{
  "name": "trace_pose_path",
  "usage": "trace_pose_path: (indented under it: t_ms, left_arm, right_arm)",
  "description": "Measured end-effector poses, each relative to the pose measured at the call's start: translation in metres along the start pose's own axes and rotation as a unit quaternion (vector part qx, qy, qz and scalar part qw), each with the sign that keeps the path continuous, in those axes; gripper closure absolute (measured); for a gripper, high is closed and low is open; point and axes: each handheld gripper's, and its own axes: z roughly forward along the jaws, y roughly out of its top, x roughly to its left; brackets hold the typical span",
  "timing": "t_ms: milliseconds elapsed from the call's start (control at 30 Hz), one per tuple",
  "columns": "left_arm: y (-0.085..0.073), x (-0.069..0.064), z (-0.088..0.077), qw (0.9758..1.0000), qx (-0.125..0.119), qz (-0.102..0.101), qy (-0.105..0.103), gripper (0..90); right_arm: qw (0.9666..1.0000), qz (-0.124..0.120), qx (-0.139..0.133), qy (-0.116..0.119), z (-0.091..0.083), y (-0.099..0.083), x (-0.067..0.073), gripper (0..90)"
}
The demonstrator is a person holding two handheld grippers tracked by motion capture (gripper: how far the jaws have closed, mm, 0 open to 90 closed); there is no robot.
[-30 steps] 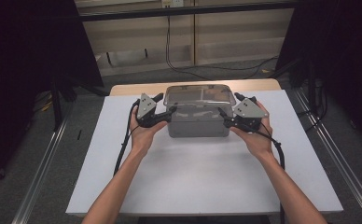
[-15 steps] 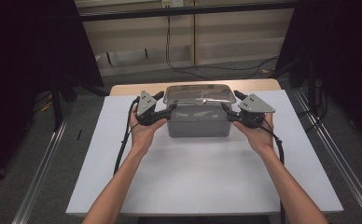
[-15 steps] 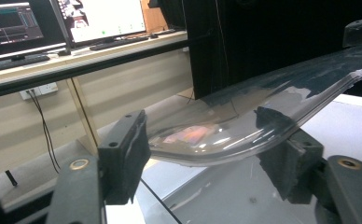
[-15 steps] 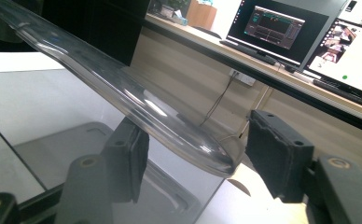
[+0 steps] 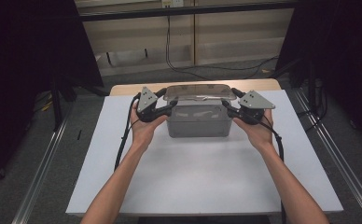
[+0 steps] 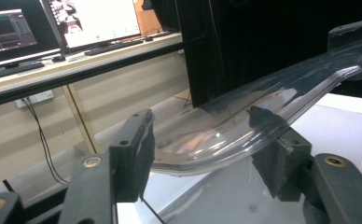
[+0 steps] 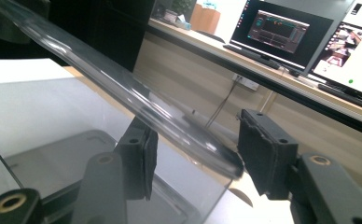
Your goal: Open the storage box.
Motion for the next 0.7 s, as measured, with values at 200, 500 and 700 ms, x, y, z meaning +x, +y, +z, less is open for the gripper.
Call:
trace_pose_path:
  t_ms: [200, 500, 700]
  left_arm:
    - [0.001, 0.002, 0.003, 1.0, 0.003, 0.001, -0.001, 45.9]
    - [0.004, 0.005, 0.004, 1.0, 0.003, -0.005, 0.002, 48.6]
    - [0.007, 0.003, 0.004, 0.9999, 0.002, -0.008, 0.007, 48.1]
  right_arm:
    - [1.0, 0.003, -0.005, 0.006, 0.003, 0.002, 0.0, 51.0]
    - [0.9998, 0.01, -0.01, 0.012, 0.006, 0.005, -0.007, 55.2]
    - [0.9998, 0.013, -0.008, 0.015, 0.007, 0.007, -0.01, 55.5]
